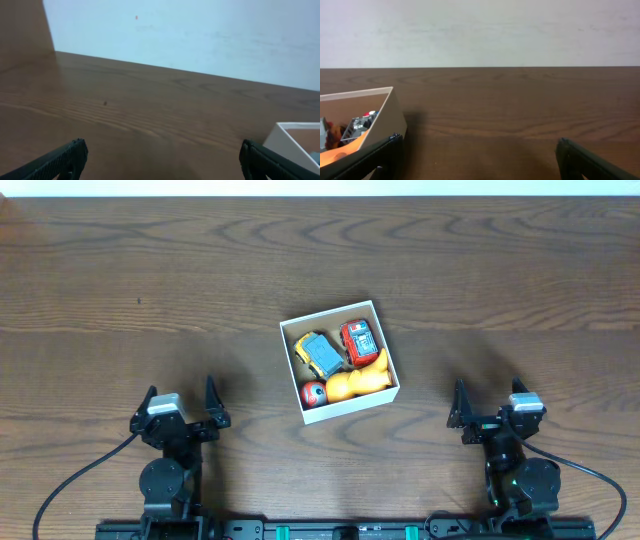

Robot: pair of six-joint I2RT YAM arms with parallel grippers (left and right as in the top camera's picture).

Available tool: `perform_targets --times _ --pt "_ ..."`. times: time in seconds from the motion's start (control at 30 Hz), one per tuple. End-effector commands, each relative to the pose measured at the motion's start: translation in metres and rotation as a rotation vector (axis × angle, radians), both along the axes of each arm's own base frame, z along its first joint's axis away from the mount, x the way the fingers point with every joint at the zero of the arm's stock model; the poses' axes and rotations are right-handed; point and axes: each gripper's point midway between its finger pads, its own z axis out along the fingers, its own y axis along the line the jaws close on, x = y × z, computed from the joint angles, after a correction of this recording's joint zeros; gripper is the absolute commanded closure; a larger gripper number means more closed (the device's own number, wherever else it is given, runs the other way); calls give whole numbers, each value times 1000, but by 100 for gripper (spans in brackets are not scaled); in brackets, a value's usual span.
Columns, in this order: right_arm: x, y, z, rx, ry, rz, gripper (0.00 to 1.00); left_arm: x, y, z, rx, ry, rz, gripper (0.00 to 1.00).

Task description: Pack container

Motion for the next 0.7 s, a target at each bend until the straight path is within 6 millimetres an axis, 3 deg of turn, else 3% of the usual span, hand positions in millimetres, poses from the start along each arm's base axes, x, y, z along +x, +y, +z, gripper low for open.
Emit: perform_targets --times 0.0,0.67 --pt "0 0 -1 -12 1 3 1 -1 0 -19 11 59 -6 2" --pt "0 0 -1 -12 1 3 1 -1 0 -19 11 59 -6 2"
